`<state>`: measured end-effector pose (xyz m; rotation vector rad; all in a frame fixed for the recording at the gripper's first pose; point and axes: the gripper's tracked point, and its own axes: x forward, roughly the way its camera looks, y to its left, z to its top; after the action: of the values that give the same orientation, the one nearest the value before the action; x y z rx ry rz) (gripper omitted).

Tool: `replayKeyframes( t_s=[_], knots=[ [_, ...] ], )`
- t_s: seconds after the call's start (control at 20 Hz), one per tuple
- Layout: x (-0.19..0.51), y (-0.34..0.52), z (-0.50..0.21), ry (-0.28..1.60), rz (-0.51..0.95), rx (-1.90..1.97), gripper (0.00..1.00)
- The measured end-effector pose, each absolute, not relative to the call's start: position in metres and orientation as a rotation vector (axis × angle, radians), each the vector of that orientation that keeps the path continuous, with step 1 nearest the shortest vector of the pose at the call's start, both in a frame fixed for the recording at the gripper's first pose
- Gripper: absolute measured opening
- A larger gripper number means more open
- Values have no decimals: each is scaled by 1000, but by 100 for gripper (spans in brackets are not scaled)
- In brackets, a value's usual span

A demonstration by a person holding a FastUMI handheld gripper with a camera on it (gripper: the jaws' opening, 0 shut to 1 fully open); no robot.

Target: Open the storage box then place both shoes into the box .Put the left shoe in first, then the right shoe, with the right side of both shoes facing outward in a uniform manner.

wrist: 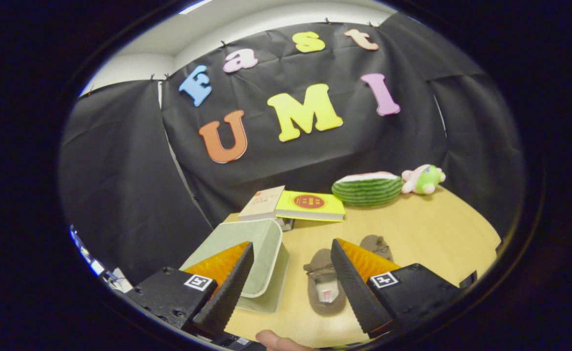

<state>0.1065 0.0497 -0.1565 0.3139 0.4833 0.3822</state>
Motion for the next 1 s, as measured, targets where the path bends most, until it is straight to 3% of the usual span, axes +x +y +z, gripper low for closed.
replayKeyframes(
  t_s=[0.3, 0.85, 1.0],
  knots=[
    [141, 80, -193, 704, 554, 471, 100],
    [164, 99, -246, 937, 724, 612, 100],
    [145, 119, -254, 1178, 829, 833, 100]
  ],
)
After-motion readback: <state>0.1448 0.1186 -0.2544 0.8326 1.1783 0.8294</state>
